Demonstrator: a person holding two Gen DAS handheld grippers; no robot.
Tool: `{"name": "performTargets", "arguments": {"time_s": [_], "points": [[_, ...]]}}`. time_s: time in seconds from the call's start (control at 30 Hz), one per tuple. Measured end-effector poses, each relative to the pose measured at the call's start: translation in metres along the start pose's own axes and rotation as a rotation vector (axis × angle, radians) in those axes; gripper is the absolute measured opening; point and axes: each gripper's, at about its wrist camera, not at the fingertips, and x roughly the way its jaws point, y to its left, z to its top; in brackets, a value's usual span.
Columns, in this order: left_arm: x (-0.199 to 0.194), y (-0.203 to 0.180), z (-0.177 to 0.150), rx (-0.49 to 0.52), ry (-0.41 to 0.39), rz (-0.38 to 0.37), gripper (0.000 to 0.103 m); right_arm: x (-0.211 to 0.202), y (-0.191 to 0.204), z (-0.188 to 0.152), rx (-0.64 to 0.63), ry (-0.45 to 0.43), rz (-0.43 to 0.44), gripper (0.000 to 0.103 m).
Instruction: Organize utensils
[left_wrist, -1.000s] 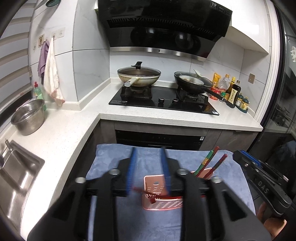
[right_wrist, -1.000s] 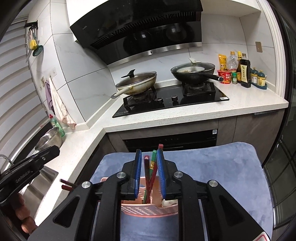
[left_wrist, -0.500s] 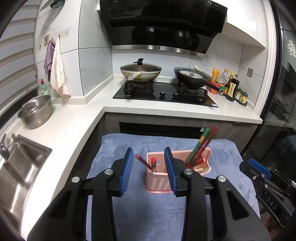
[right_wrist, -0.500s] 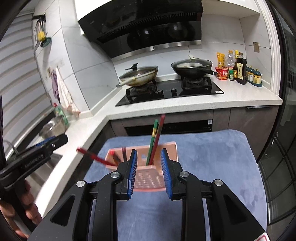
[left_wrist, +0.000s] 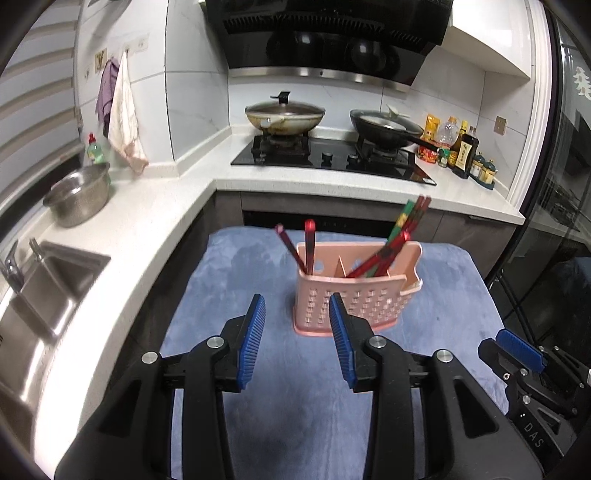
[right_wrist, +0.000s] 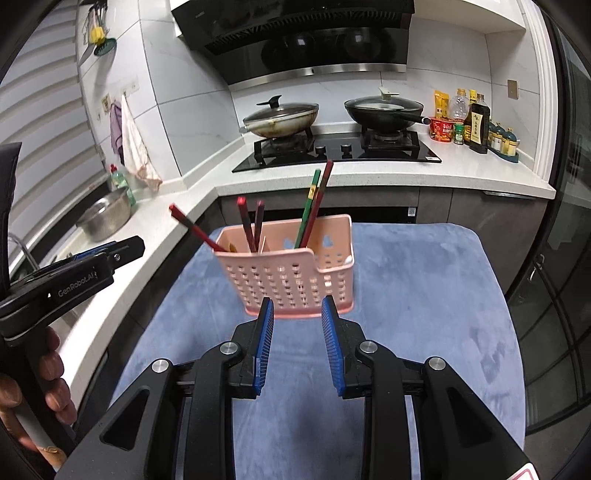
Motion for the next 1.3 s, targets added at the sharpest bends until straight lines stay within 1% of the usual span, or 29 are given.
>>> {"name": "performTargets", "arguments": {"time_s": [0.1, 0.37, 0.47, 0.57, 0.7, 0.8, 0.97, 1.03, 1.1, 1.2, 1.3], "points": [[-0.001, 0.0, -0.012, 0.004, 0.015, 0.002, 0.034, -0.004, 0.004, -0.011, -0.017, 0.006, -0.015, 0.037], [-0.004, -0.001, -0.041, 0.007, 0.047, 0.017, 0.035, -0.007, 0.006, -0.036, -0.017, 0.041, -0.022, 0.038], [-0.005, -0.001, -0.05, 0.002, 0.052, 0.024, 0.041, -0.008, 0.006, -0.045, -0.012, 0.053, -0.027, 0.039], [-0.006, -0.001, -0.059, 0.004, 0.052, 0.027, 0.042, -0.009, 0.006, -0.052, -0.021, 0.054, -0.043, 0.043], [-0.008, -0.005, -0.071, 0.014, 0.058, 0.032, 0.043, -0.009, 0.004, -0.062, -0.011, 0.067, -0.038, 0.046], [-0.008, -0.008, -0.079, 0.015, 0.061, 0.037, 0.053, -0.009, 0.004, -0.069, -0.008, 0.075, -0.041, 0.048], [-0.01, -0.011, -0.088, 0.028, 0.056, 0.037, 0.058, -0.01, 0.002, -0.075, -0.003, 0.074, -0.049, 0.057], [-0.011, -0.012, -0.091, 0.03, 0.055, 0.035, 0.064, -0.01, 0.001, -0.077, 0.001, 0.074, -0.052, 0.059], [-0.012, -0.013, -0.093, 0.03, 0.053, 0.033, 0.065, -0.01, 0.001, -0.078, 0.005, 0.076, -0.052, 0.061], [-0.013, -0.015, -0.095, 0.036, 0.05, 0.038, 0.072, -0.01, 0.002, -0.08, 0.001, 0.075, -0.057, 0.065], [-0.013, -0.015, -0.097, 0.04, 0.045, 0.044, 0.077, -0.01, 0.003, -0.081, -0.014, 0.07, -0.067, 0.066]]}}
